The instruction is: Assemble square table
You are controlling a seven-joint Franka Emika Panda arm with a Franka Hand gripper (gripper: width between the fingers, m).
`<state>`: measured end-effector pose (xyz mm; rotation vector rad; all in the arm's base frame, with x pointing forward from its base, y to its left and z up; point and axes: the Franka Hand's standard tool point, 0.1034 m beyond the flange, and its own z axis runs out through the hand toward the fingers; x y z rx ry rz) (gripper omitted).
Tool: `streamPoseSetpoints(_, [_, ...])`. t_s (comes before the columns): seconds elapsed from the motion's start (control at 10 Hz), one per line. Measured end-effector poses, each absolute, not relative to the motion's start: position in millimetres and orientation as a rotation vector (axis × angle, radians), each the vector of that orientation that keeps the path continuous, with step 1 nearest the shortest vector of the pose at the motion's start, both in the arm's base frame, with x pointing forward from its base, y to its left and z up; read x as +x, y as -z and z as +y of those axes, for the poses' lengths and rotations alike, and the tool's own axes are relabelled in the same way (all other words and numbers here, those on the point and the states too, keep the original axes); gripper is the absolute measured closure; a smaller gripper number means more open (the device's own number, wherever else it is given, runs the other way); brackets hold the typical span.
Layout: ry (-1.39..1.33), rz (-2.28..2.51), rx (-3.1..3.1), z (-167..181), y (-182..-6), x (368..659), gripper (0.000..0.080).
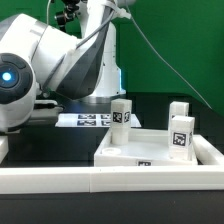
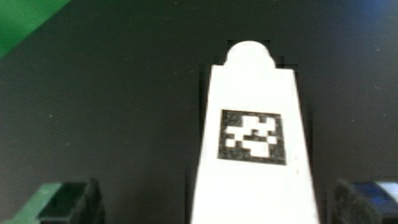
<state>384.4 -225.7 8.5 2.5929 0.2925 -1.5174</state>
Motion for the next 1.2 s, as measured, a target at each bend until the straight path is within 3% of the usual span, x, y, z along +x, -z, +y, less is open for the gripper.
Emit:
streamPoseSetpoints(0.2, [1.515, 0.293, 2.593, -225, -8.2, 385, 0.0150])
streamPoseSetpoints(0.3, [1.515, 0.294, 2.593, -224, -7.8, 385, 0.0323])
streamPoseSetpoints(0.4, [1.514, 0.296, 2.592, -224, -7.0, 385, 0.0323])
streamPoseSetpoints(0.5, [1.514, 0.298, 2.592, -223, -6.5, 385, 0.0502])
streamPoseSetpoints(1.0, [1.504, 0.313, 2.590, -219, -7.7, 389, 0.0511])
streamPoseSetpoints(1.2, [1.499, 0.327, 2.586, -209, -16.5, 397, 0.0511])
